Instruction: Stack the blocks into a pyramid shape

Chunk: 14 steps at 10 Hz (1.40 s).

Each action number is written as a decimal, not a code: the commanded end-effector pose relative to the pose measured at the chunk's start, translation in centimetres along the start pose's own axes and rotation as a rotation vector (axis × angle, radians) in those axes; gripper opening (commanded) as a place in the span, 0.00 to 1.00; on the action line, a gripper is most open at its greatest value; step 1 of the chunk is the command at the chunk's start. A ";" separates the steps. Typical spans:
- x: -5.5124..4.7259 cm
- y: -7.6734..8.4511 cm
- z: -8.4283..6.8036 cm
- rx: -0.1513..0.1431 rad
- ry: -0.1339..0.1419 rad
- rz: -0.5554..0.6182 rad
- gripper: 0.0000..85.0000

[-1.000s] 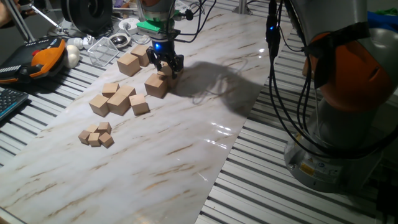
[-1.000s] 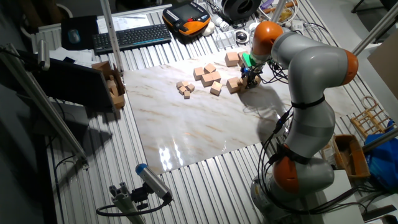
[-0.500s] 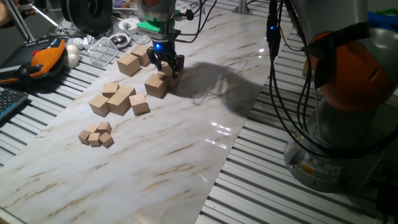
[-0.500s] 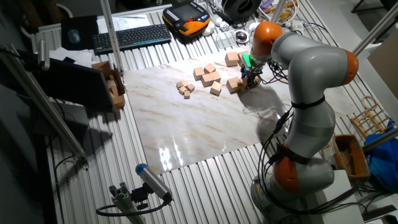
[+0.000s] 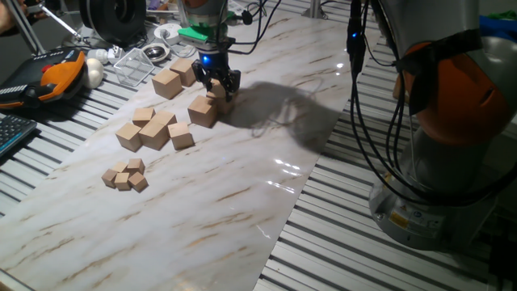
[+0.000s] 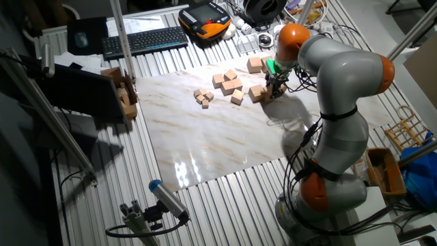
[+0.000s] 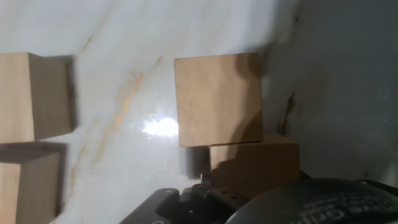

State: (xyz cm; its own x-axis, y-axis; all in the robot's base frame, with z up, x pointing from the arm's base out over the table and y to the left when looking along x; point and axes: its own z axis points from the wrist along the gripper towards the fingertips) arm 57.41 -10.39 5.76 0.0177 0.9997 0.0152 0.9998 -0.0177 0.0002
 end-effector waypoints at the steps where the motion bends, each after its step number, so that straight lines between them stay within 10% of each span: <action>1: 0.0 -0.1 0.0 0.000 0.002 0.000 0.00; 14: 0.3 -2.7 -1.9 0.020 0.000 0.015 0.00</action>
State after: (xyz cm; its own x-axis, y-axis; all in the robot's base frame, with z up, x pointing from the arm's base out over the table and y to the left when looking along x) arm 54.52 -10.03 7.74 0.0345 0.9993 0.0143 0.9991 -0.0342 -0.0233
